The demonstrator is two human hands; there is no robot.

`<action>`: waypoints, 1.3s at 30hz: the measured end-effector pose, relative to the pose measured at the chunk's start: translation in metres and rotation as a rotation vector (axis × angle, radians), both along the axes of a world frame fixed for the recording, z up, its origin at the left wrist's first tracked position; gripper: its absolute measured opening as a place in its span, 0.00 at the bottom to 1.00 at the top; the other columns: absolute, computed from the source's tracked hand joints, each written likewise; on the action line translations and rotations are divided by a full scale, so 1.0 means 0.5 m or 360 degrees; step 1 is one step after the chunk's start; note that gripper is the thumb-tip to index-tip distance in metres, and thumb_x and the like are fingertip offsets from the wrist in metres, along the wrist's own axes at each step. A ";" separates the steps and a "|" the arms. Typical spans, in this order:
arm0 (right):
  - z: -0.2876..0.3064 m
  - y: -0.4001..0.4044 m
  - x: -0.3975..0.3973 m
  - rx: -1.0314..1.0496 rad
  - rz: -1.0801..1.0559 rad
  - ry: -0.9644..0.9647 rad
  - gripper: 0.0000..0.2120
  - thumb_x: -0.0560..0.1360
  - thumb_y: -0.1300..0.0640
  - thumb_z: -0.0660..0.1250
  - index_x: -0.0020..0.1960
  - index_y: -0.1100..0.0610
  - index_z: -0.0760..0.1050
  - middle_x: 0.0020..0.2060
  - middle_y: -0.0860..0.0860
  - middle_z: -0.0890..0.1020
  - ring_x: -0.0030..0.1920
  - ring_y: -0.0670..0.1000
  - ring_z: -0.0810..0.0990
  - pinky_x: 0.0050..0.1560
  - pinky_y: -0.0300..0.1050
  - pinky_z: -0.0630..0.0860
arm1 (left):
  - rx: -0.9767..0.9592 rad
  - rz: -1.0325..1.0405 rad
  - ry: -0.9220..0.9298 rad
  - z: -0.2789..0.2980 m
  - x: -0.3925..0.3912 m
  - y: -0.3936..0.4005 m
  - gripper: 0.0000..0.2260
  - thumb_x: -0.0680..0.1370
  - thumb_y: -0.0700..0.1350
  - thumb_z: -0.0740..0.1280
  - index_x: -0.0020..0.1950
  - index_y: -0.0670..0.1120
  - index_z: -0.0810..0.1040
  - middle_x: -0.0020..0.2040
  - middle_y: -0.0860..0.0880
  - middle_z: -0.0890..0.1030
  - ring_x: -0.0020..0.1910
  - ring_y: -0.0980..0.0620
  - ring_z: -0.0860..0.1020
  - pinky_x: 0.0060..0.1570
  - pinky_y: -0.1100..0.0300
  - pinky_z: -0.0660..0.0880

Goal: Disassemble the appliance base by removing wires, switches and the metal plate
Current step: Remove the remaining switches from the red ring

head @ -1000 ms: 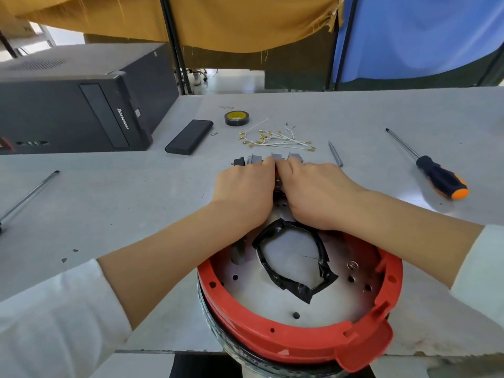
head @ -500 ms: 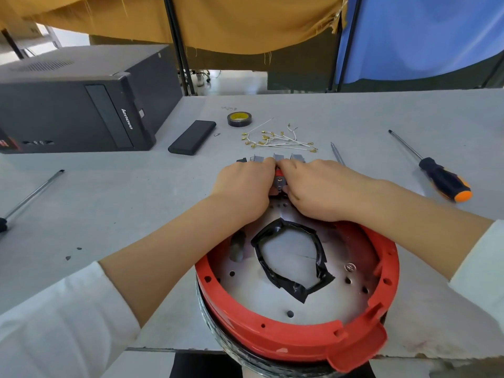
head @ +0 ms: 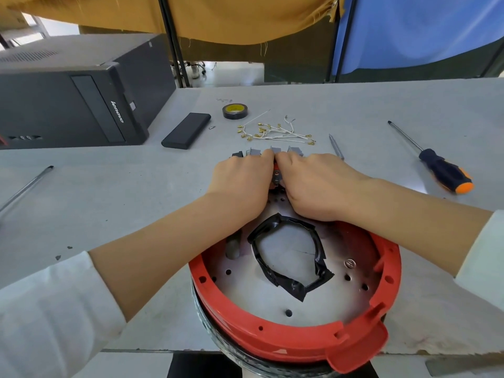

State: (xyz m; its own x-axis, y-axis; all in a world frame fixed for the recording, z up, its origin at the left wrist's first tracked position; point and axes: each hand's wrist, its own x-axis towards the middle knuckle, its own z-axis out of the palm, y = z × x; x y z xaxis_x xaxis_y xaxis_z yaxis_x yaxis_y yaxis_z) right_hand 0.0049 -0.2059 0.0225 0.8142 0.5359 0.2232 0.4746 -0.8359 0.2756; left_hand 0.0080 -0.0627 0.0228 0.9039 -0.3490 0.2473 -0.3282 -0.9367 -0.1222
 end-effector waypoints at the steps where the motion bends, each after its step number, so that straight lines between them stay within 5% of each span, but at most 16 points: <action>1: 0.000 0.001 0.000 -0.0004 -0.0008 -0.0002 0.14 0.77 0.54 0.57 0.60 0.60 0.63 0.53 0.56 0.75 0.45 0.60 0.78 0.32 0.46 0.57 | -0.0007 0.0000 0.0002 0.000 0.000 0.000 0.11 0.75 0.38 0.60 0.55 0.46 0.66 0.52 0.44 0.79 0.50 0.39 0.77 0.36 0.55 0.62; 9: -0.003 0.002 0.002 0.0052 -0.0042 0.0072 0.15 0.77 0.55 0.57 0.62 0.60 0.63 0.55 0.56 0.76 0.48 0.60 0.78 0.36 0.47 0.62 | -0.0014 -0.0002 0.0051 0.002 -0.005 0.002 0.11 0.75 0.38 0.59 0.57 0.46 0.66 0.52 0.44 0.79 0.50 0.40 0.77 0.36 0.55 0.63; 16: 0.010 0.000 -0.001 0.0131 -0.0043 0.0156 0.12 0.79 0.53 0.52 0.59 0.59 0.63 0.57 0.56 0.75 0.49 0.60 0.78 0.38 0.47 0.61 | -0.0248 -0.0104 0.0444 0.023 0.006 0.019 0.13 0.77 0.38 0.56 0.62 0.43 0.67 0.54 0.42 0.77 0.46 0.42 0.73 0.41 0.56 0.65; 23: 0.004 0.010 -0.008 0.0079 -0.0093 0.0054 0.13 0.79 0.54 0.53 0.60 0.60 0.64 0.57 0.57 0.75 0.48 0.60 0.79 0.36 0.47 0.60 | -0.0025 -0.0035 0.0072 0.005 -0.013 0.004 0.12 0.74 0.41 0.59 0.57 0.45 0.66 0.56 0.45 0.78 0.52 0.40 0.77 0.39 0.55 0.62; 33: 0.025 0.017 0.007 0.0065 -0.0179 0.0261 0.13 0.77 0.56 0.56 0.60 0.59 0.63 0.57 0.57 0.75 0.52 0.60 0.76 0.40 0.47 0.61 | -0.0154 0.0017 0.0113 0.008 -0.004 0.002 0.09 0.73 0.42 0.60 0.48 0.50 0.61 0.53 0.45 0.78 0.51 0.40 0.76 0.39 0.56 0.63; 39: 0.019 0.014 0.005 0.0113 -0.0175 0.0246 0.14 0.77 0.56 0.56 0.61 0.59 0.63 0.57 0.56 0.75 0.51 0.60 0.76 0.38 0.47 0.61 | -0.0126 0.0025 0.0105 0.005 -0.007 0.000 0.10 0.73 0.41 0.60 0.53 0.48 0.66 0.53 0.44 0.78 0.51 0.40 0.76 0.38 0.56 0.63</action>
